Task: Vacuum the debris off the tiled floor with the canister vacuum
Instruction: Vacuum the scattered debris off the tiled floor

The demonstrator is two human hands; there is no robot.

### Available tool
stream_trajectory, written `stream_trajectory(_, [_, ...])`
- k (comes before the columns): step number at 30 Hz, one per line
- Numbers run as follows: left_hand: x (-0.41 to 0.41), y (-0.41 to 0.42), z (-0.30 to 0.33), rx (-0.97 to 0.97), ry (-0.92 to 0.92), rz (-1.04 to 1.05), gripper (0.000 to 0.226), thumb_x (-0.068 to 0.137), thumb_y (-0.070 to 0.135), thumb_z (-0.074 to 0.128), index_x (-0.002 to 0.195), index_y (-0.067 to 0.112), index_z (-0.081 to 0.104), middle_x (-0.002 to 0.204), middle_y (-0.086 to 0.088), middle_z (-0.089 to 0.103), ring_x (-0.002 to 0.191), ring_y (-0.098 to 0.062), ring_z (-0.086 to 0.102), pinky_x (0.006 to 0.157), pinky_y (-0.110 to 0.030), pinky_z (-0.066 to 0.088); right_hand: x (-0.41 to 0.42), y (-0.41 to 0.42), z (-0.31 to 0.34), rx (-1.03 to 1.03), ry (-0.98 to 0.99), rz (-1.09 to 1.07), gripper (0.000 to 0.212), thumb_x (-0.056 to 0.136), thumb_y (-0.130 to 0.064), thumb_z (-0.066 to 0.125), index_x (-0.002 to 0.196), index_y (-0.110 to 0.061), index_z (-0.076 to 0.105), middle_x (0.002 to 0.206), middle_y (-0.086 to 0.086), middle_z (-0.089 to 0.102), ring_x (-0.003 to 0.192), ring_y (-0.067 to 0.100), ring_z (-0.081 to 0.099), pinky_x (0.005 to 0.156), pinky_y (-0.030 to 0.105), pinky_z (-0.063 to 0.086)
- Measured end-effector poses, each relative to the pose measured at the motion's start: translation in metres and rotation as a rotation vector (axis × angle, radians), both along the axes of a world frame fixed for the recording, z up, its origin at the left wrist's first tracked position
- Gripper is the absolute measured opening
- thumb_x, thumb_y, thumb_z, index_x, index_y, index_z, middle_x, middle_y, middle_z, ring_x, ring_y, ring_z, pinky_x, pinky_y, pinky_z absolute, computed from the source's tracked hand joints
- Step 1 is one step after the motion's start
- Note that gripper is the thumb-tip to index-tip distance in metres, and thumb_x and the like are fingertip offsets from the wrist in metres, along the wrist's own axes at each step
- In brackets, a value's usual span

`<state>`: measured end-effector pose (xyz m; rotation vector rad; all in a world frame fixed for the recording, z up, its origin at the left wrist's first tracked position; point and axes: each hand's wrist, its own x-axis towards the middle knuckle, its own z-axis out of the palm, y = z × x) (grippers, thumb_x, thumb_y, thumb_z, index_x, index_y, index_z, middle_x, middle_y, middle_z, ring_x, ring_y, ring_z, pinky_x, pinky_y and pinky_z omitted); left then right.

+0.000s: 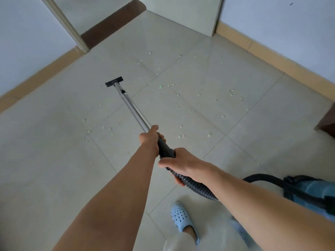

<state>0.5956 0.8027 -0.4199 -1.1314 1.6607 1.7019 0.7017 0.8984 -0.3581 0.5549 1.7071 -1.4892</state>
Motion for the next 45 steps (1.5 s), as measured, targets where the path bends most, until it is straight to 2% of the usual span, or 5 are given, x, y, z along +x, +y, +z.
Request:
stream_trajectory(6, [-0.032,-0.066,0.005,0.251,-0.013,0.153,0.030,0.091,0.028,0.067,0.107,0.011,0.047,0.058,-0.008,0.052,0.035,-0.019,0.050,0.041,-0.024,0.048,-0.056,-0.053,0.007,-0.017,0.025,0.068,0.020,0.088,-0.017,0.066,0.089,-0.003,0.051,0.057,0.012,0.050,0.030,0.017,0.048,0.039,0.022,0.043])
stream_trajectory(22, [-0.152,-0.182,-0.017,0.161,0.069,0.275,0.024,0.093,0.021,0.062,0.104,0.007,0.047,0.061,-0.009,0.049,0.036,-0.018,0.047,0.039,-0.024,0.044,-0.182,-0.156,-0.011,-0.108,-0.056,0.170,0.030,0.092,-0.033,0.064,0.089,-0.007,0.050,0.060,0.009,0.058,0.037,0.021,0.053,0.044,0.024,0.046])
stream_trajectory(30, [-0.221,-0.231,-0.052,0.161,0.043,0.208,0.026,0.094,0.023,0.062,0.105,0.006,0.047,0.059,-0.010,0.052,0.037,-0.020,0.048,0.042,-0.026,0.044,-0.238,-0.220,-0.052,-0.048,-0.003,0.015,0.025,0.090,-0.028,0.061,0.096,-0.006,0.050,0.058,0.009,0.051,0.031,0.020,0.045,0.040,0.023,0.039])
stream_trajectory(40, [-0.342,-0.283,-0.082,0.212,-0.047,0.089,0.027,0.097,0.024,0.059,0.083,0.004,0.048,0.065,-0.009,0.051,0.053,-0.020,0.051,0.052,-0.031,0.048,-0.369,-0.288,-0.094,-0.005,-0.019,-0.119,0.022,0.089,-0.022,0.065,0.096,-0.004,0.053,0.062,0.009,0.051,0.031,0.017,0.046,0.039,0.021,0.041])
stream_trajectory(45, [-0.385,-0.293,-0.098,0.205,-0.040,0.081,0.026,0.096,0.018,0.059,0.078,0.004,0.047,0.059,-0.008,0.049,0.040,-0.019,0.049,0.042,-0.024,0.047,-0.408,-0.294,-0.101,-0.013,-0.015,-0.084,0.027,0.087,-0.022,0.072,0.096,-0.004,0.053,0.062,0.009,0.053,0.034,0.018,0.050,0.041,0.023,0.044])
